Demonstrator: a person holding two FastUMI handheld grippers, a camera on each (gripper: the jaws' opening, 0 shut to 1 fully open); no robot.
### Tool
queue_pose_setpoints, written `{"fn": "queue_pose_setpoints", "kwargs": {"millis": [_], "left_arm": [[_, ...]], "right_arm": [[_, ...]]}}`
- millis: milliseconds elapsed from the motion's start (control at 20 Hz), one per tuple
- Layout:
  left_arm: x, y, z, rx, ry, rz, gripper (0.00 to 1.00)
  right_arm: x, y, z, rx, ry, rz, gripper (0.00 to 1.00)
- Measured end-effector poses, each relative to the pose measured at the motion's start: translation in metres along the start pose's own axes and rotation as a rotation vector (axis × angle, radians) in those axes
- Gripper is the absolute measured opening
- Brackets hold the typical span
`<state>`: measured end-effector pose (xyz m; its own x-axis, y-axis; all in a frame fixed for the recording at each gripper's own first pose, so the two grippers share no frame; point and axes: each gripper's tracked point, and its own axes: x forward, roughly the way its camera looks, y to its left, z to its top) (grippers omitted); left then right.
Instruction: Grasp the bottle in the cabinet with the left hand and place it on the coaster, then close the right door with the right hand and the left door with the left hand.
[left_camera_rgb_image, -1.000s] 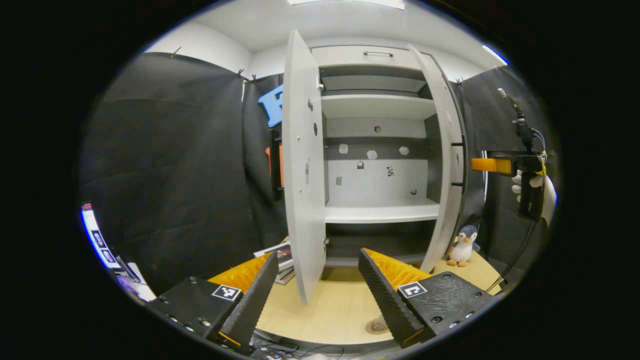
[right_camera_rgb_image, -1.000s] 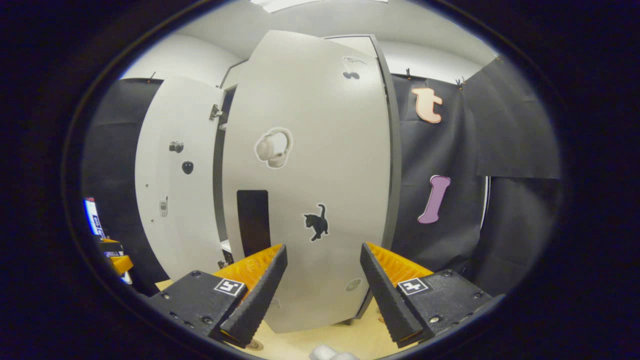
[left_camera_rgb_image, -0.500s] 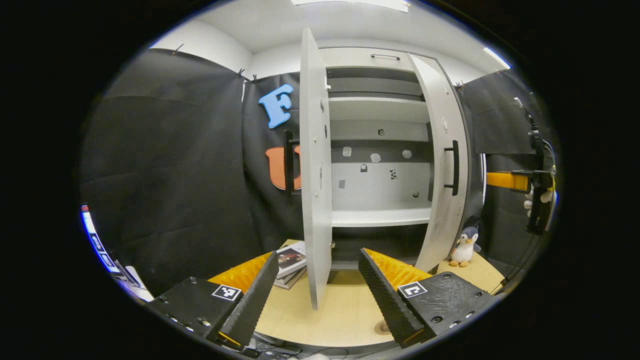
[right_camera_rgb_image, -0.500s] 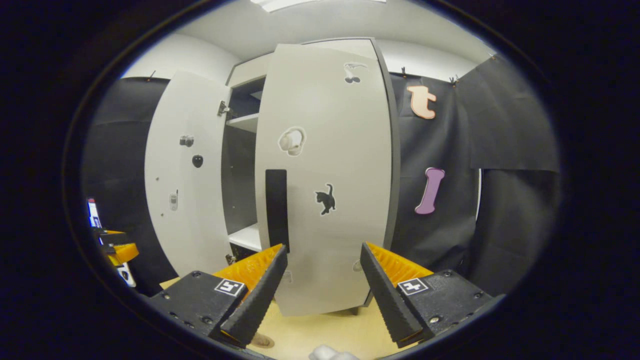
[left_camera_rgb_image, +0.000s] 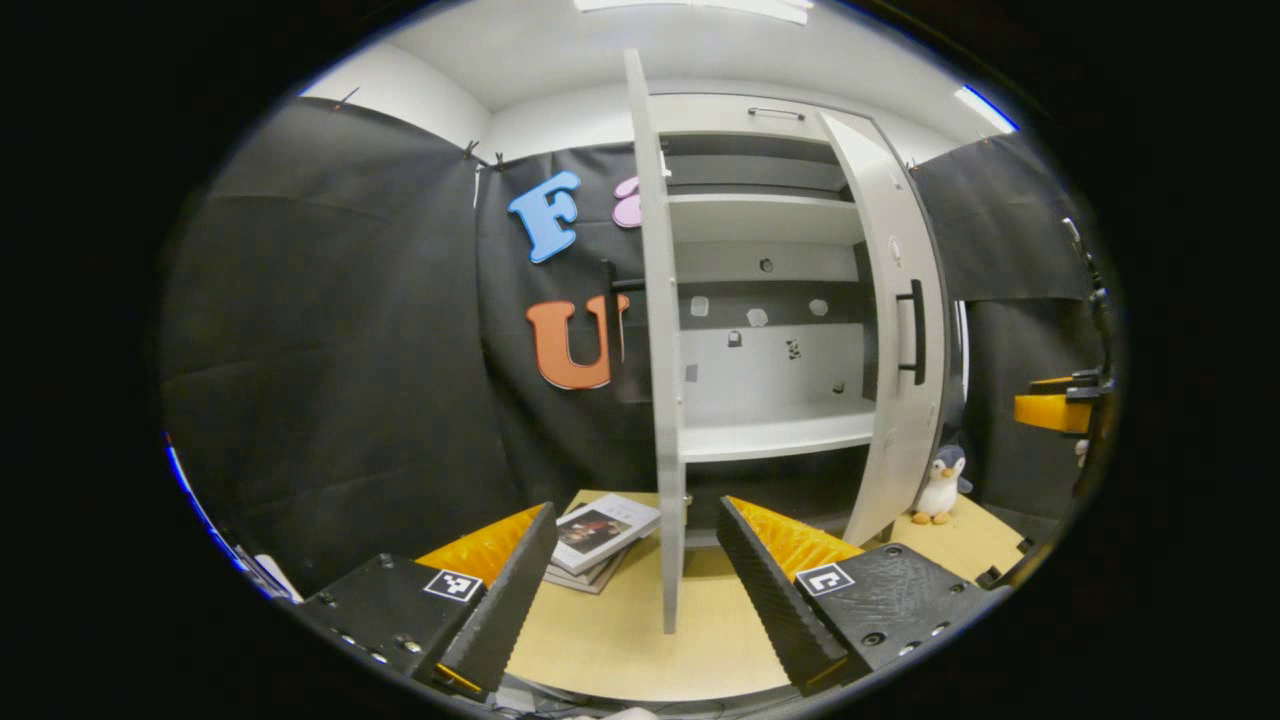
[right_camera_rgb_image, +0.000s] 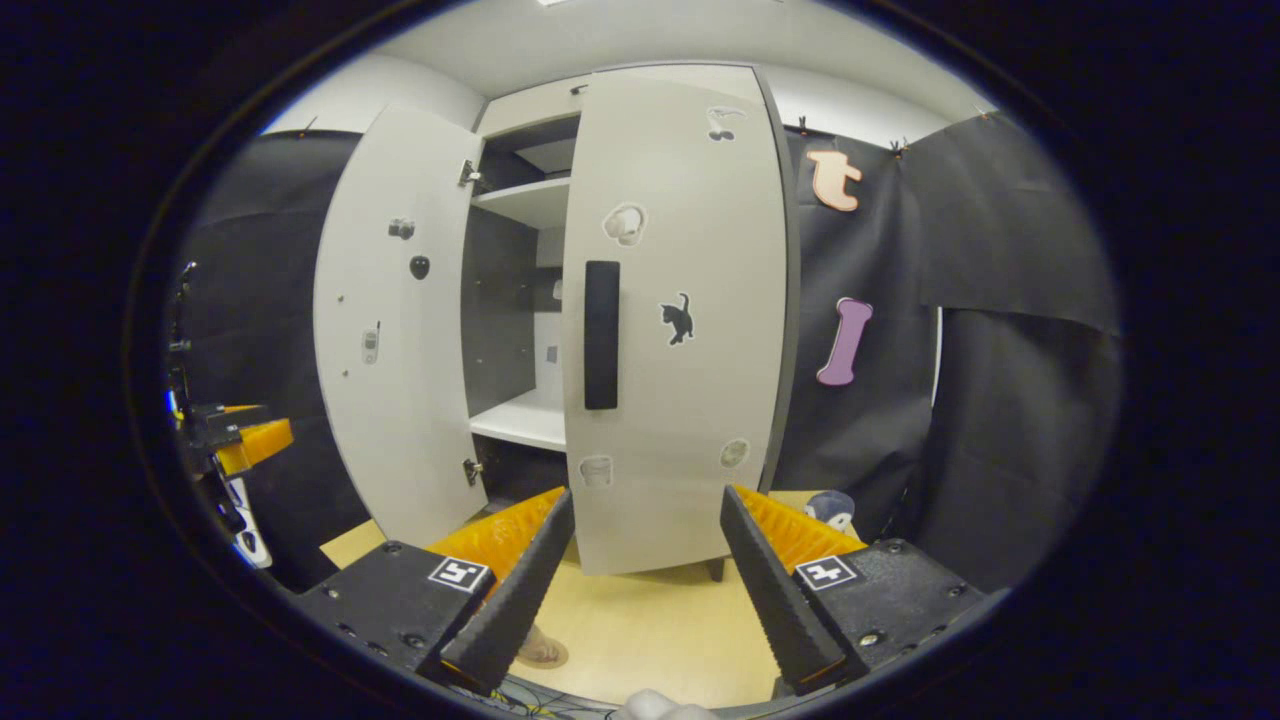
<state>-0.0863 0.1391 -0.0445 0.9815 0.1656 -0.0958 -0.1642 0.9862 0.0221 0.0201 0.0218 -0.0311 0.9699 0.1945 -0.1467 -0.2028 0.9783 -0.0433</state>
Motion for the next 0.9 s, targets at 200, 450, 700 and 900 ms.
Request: {"fn": "queue_pose_setpoints", "kwargs": {"millis": [200,450,700,900], "left_arm": [[0.018,0.040,0.000,0.019,0.003,0.034,0.98],[0.051,0.083,0.025,0.019,-0.028,0.090,0.96],[0.093,0.102,0.054,0.002,-0.065,0.115,0.99],[0.113,0.097,0.073,-0.012,-0.088,0.101,0.99]], "right_arm": [[-0.018,0.006,-0.012,0.006,0.017,-0.036,0.96],[-0.040,0.007,-0.018,0.002,0.031,-0.068,0.96],[-0.055,0.004,-0.017,0.002,0.032,-0.095,0.96],[-0.062,0.003,-0.021,-0.002,0.046,-0.106,0.96]]}}
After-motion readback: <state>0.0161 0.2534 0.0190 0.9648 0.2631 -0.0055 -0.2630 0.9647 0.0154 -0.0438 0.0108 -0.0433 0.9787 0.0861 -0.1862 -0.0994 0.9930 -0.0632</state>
